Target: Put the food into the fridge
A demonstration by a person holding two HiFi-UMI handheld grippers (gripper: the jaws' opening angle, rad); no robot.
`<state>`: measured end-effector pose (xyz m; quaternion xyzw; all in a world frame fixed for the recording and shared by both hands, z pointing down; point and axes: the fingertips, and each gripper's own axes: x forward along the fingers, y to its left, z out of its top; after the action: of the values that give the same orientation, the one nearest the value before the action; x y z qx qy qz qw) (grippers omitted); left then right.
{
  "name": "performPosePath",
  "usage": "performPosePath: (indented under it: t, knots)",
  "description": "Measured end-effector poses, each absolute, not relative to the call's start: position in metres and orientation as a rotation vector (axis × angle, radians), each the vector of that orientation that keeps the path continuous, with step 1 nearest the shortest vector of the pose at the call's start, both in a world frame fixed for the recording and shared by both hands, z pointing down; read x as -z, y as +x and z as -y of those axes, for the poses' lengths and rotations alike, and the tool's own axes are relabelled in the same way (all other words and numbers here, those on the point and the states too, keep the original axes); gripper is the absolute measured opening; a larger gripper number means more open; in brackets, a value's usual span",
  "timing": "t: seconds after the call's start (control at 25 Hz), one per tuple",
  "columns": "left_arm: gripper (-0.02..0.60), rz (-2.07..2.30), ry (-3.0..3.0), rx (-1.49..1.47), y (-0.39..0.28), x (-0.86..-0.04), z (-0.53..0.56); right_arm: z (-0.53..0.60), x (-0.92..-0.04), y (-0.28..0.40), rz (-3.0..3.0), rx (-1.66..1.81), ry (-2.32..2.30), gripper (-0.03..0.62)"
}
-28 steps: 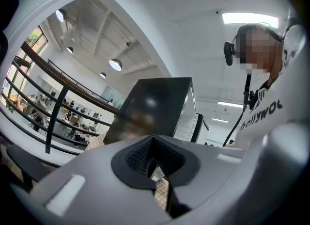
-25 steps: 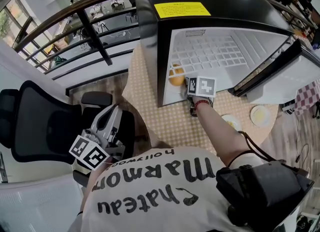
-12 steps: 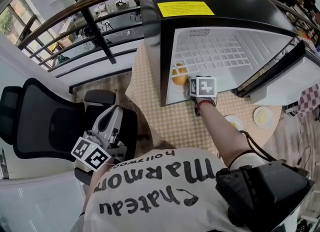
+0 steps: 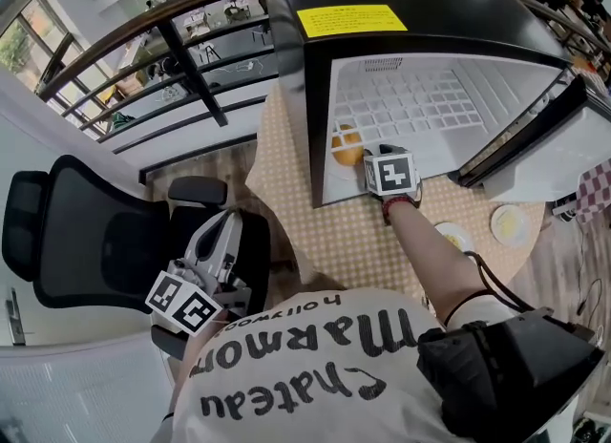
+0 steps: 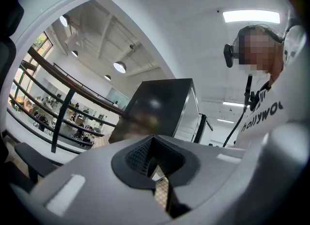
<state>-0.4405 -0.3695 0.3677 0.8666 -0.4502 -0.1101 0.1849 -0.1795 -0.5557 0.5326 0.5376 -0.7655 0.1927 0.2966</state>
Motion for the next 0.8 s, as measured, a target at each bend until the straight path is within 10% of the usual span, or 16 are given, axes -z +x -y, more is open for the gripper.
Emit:
performPosePath:
  t: [0.44,0.8]
  knots:
    - [0.005,1.253,2.448,0.285,-0.427,-0.369,0.368,0.554,-0.510,-0.164,2.098,-0.481,1.509,0.156]
    - [0.005,1.196,2.457,0.258,-0.376,-0.372,0.360,0.523,-0.484,-0.164,2.260,-0.416,1.441,0.031]
